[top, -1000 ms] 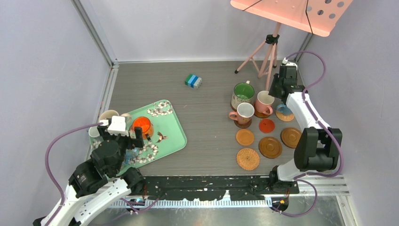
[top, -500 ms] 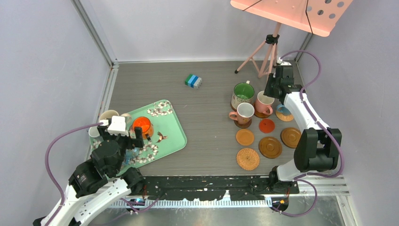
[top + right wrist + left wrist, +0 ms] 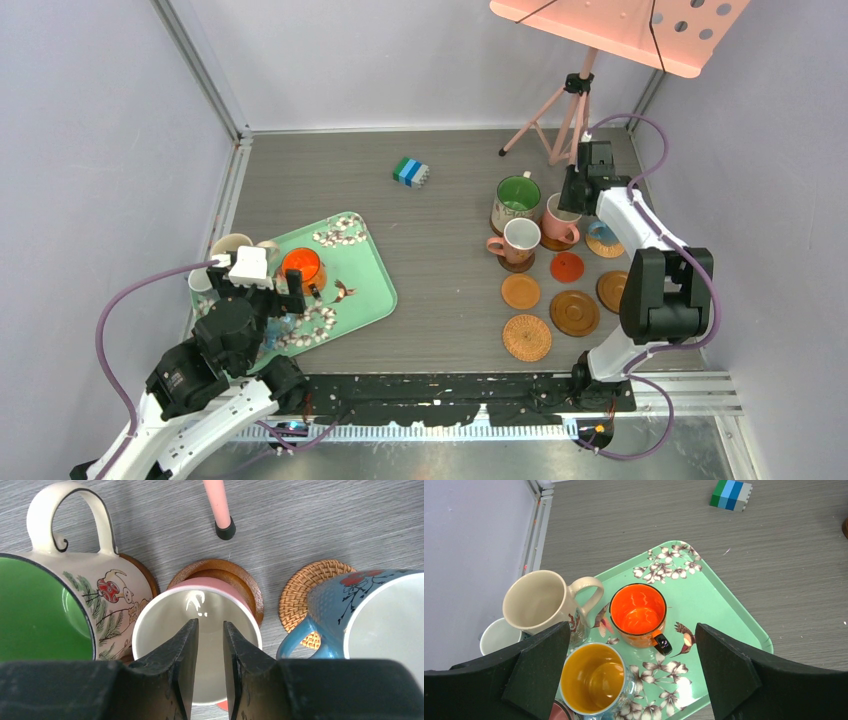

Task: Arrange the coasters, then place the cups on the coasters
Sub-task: Place the cup on the coaster.

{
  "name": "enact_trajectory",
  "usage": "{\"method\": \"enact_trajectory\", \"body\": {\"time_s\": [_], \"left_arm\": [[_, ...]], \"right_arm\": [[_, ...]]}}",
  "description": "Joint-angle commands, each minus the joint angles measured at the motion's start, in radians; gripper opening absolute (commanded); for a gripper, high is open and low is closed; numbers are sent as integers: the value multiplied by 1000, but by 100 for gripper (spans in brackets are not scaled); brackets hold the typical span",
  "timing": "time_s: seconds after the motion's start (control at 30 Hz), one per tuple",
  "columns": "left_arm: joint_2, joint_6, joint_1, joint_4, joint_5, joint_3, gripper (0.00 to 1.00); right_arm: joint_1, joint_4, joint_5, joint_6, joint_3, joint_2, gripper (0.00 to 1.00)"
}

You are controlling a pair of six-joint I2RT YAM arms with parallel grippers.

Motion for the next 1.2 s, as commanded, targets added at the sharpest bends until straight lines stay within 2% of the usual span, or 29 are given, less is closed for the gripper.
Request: {"method": "enact_trajectory", "body": {"time_s": [0.0,1.17], "left_arm": [[0,9,5,29,-17,7,99],[-5,9,5,29,-22,7,99]], "right_arm": [[0,-12,40,3,53,9,31],[0,-86,103,6,87,-14,31]]}}
